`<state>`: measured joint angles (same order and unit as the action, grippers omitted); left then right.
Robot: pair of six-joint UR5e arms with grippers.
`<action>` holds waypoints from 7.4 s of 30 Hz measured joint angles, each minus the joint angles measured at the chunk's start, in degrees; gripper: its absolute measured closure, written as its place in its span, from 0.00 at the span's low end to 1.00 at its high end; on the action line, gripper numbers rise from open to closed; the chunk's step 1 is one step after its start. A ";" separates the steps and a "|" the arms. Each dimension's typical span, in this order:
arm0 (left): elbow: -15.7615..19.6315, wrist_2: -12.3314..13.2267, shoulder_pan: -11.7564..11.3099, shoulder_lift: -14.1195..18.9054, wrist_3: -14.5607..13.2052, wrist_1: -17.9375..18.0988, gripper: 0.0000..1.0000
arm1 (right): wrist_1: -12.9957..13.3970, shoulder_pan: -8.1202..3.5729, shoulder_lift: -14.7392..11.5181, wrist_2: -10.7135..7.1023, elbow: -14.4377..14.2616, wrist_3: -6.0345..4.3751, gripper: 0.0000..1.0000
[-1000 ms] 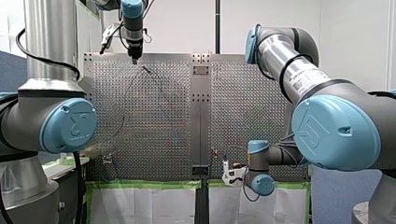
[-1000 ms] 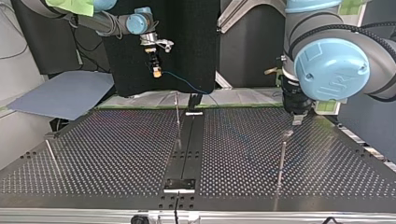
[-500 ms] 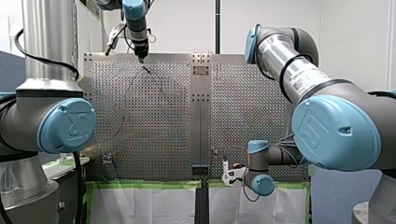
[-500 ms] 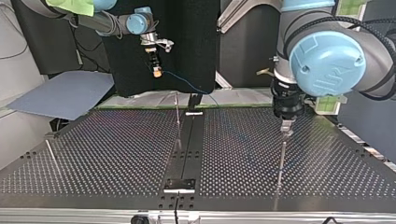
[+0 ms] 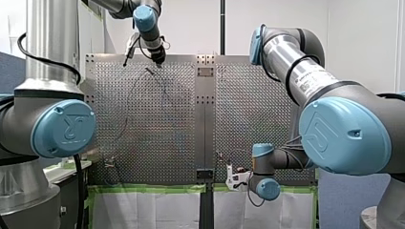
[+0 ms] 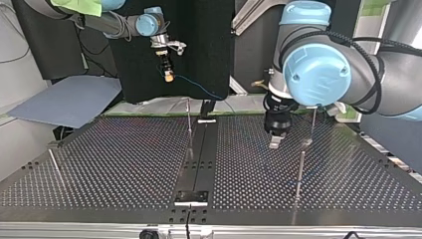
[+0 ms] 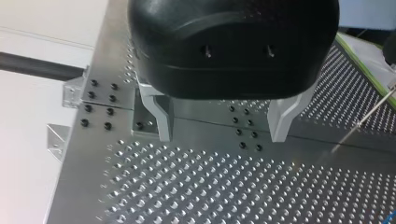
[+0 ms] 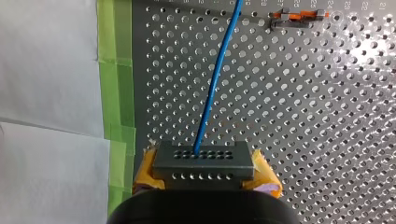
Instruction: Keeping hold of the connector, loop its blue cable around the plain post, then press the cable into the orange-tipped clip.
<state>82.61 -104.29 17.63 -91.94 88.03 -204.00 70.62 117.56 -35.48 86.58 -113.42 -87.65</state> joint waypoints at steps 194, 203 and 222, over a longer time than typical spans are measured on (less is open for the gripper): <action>-1.71 -31.63 9.68 -52.35 -30.82 38.80 0.00 | 0.18 3.61 0.00 -0.44 0.17 0.15 1.00; -1.68 -26.99 9.89 -53.91 -27.72 37.17 0.00 | 0.09 3.66 0.00 -0.44 0.16 0.30 1.00; -1.68 -17.24 9.68 -53.95 -18.92 34.25 0.00 | 0.19 4.05 0.00 -0.44 0.17 1.30 1.00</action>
<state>80.93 -121.53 27.31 -145.89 69.12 -169.75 70.81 121.61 -35.47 86.14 -113.26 -86.35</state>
